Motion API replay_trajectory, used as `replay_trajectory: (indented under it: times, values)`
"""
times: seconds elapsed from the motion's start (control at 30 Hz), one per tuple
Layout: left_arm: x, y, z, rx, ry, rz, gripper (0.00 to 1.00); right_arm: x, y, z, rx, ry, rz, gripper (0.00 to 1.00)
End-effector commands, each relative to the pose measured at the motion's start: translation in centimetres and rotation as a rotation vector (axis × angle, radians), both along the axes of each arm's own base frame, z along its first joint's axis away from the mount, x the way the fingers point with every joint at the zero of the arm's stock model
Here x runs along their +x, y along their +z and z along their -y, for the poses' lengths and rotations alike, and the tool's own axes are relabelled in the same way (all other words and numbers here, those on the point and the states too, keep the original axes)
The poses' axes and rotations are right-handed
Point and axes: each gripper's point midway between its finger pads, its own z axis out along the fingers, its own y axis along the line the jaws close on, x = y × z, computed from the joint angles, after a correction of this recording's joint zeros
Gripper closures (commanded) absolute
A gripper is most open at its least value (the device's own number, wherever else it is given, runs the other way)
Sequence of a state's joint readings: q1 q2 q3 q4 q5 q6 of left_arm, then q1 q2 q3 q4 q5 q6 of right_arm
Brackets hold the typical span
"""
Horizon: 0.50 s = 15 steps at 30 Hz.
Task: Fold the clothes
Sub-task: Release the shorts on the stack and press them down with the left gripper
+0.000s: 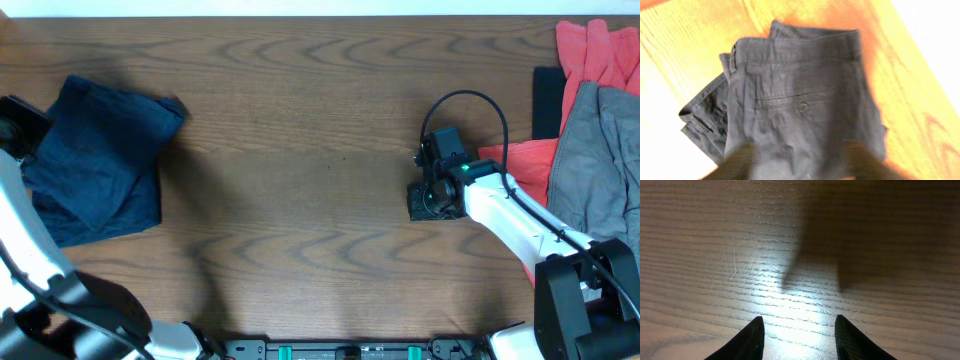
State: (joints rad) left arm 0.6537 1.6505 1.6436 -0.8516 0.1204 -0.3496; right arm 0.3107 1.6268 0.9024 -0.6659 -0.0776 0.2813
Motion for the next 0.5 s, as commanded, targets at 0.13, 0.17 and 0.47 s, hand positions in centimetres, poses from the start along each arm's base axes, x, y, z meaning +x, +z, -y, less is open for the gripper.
replay_trajectory:
  times: [0.13, 0.17, 0.47]
  values:
    - [-0.9, -5.4, 0.7, -0.128, 0.008, -0.152, 0.85, 0.7, 1.0, -0.2, 0.002, -0.008, 0.034, 0.56]
    - [-1.3, -6.6, 0.6, -0.145, 0.024, -0.193, 0.85, 0.6, 1.0, -0.1, 0.002, -0.008, 0.032, 0.56]
    - [-5.0, -17.0, 0.7, -0.273, 0.092, -0.554, 0.88, 0.0, 0.8, 0.1, -0.008, -0.008, 0.003, 0.56]
